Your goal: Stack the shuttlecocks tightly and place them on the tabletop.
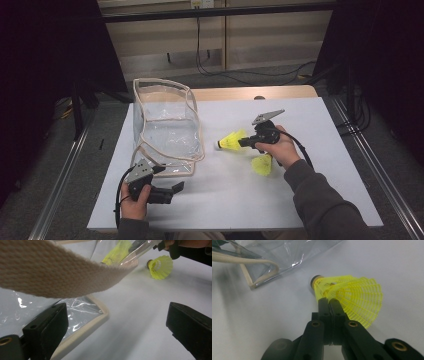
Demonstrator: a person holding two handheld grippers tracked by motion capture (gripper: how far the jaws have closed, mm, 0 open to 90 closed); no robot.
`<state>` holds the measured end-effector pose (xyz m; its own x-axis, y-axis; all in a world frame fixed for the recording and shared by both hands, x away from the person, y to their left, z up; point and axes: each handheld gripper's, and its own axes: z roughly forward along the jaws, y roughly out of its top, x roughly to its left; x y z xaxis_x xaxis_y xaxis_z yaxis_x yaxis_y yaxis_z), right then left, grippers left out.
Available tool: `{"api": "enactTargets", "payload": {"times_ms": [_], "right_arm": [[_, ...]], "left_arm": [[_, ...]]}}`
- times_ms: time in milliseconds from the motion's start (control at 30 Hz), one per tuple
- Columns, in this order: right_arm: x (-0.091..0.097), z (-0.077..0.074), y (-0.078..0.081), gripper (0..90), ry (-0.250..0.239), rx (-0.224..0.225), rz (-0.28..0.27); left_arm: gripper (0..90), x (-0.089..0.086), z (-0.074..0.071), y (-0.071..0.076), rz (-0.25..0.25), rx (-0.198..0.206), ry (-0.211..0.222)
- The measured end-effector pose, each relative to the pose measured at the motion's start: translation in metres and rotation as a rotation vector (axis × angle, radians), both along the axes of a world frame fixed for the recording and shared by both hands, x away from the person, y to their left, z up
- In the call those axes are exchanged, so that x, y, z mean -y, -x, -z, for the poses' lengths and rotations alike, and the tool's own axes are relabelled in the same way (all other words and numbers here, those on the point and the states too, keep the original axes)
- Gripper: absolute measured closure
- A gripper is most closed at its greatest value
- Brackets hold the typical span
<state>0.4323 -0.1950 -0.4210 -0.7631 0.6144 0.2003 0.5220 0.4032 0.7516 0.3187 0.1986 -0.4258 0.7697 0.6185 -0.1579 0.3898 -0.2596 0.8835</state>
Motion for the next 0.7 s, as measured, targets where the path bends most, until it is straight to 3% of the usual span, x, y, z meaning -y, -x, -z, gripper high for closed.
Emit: {"api": "enactTargets", "payload": {"times_ms": [700], "right_arm": [[-0.0004, 0.0032, -0.0001, 89.1, 0.001, -0.012, 0.002]], "left_arm": [[4.1, 0.0000, 0.0000, 0.0000, 0.000, 0.000, 0.000]]}}
